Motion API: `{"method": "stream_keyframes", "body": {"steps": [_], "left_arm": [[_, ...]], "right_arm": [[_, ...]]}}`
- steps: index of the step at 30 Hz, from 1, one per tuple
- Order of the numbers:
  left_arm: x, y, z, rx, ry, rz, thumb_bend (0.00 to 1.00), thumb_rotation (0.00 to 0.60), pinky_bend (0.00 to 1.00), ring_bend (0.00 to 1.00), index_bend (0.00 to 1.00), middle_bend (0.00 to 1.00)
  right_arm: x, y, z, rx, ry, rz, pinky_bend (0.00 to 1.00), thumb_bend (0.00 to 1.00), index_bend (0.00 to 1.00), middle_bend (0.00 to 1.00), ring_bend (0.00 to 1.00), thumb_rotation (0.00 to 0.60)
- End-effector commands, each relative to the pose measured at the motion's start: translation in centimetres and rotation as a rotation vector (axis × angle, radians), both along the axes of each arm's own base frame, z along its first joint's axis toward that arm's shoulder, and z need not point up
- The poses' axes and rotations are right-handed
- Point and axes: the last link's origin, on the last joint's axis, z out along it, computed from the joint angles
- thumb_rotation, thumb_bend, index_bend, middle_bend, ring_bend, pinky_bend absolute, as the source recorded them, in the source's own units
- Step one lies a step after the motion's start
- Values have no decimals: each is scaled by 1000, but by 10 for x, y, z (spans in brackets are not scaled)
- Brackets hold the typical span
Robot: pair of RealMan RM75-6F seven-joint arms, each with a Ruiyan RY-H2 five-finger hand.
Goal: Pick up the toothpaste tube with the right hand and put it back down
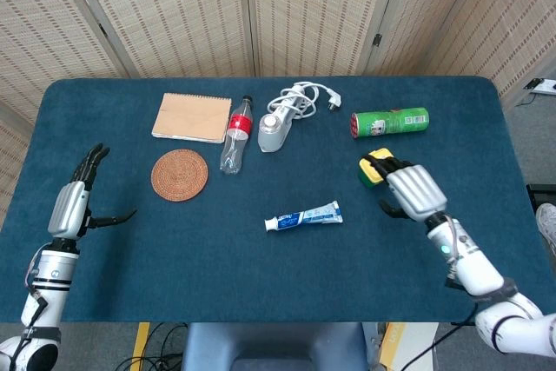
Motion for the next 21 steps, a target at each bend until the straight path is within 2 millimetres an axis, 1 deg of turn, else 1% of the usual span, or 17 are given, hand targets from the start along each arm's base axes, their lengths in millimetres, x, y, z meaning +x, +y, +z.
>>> {"method": "stream_keyframes", "body": {"steps": [1, 4, 11, 16, 21], "left_arm": [[-13, -16, 9, 34, 82, 38, 77, 600, 104, 0, 27, 0], [-20, -27, 12, 42, 151, 58, 77, 600, 104, 0, 32, 0], [-27, -50, 17, 93, 297, 84, 78, 600, 104, 0, 32, 0], [-36, -68, 20, 105, 376, 117, 78, 600, 104, 0, 32, 0], [-38, -86, 19, 97, 406, 137, 77, 600, 104, 0, 32, 0]], "right_arm": [[-35, 38, 27, -104, 1, -43, 309, 358, 47, 239, 180, 600], [-53, 56, 36, -174, -8, -66, 309, 336, 47, 225, 180, 600], [-87, 92, 46, -266, -57, -131, 309, 324, 47, 204, 180, 600], [-103, 112, 45, -291, -69, -164, 309, 324, 47, 204, 180, 600], [-112, 126, 41, -298, -95, -197, 309, 323, 47, 204, 180, 600]]}}
